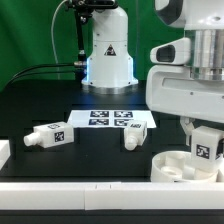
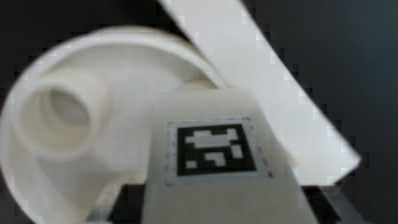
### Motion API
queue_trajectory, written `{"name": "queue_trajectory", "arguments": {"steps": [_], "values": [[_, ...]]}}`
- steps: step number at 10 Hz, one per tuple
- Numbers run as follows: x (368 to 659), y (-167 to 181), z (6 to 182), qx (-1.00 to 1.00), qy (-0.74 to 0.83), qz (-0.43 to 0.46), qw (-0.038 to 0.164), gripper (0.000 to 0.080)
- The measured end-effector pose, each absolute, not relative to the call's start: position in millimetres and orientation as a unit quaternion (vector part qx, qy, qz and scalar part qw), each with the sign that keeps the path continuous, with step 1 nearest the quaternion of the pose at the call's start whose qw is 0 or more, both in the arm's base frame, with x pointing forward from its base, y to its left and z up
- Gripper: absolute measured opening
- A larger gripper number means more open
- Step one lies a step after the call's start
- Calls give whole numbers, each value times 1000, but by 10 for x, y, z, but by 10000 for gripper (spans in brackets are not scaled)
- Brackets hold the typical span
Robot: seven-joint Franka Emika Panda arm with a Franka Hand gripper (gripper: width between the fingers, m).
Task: Assemble stool
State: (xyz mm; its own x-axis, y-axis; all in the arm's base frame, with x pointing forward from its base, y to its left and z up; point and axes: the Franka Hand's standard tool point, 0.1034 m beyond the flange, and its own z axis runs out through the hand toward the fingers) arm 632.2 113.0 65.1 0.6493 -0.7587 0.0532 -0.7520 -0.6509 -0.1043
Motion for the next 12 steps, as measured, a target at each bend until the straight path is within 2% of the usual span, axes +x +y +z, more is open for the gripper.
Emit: {"name": "queue_trajectory", "arguments": {"steps": [3,7,10,11,12], "values": [[6309,1125,639,-868,493,-36,46,333],[6272,1132,625,-581,809,-11,86,333],[6269,1146,628,-583,808,-10,89,333],[6268,1153,675,-650,755,-15,88,522],[6245,1168,772,-721,688,-18,89,614]]}}
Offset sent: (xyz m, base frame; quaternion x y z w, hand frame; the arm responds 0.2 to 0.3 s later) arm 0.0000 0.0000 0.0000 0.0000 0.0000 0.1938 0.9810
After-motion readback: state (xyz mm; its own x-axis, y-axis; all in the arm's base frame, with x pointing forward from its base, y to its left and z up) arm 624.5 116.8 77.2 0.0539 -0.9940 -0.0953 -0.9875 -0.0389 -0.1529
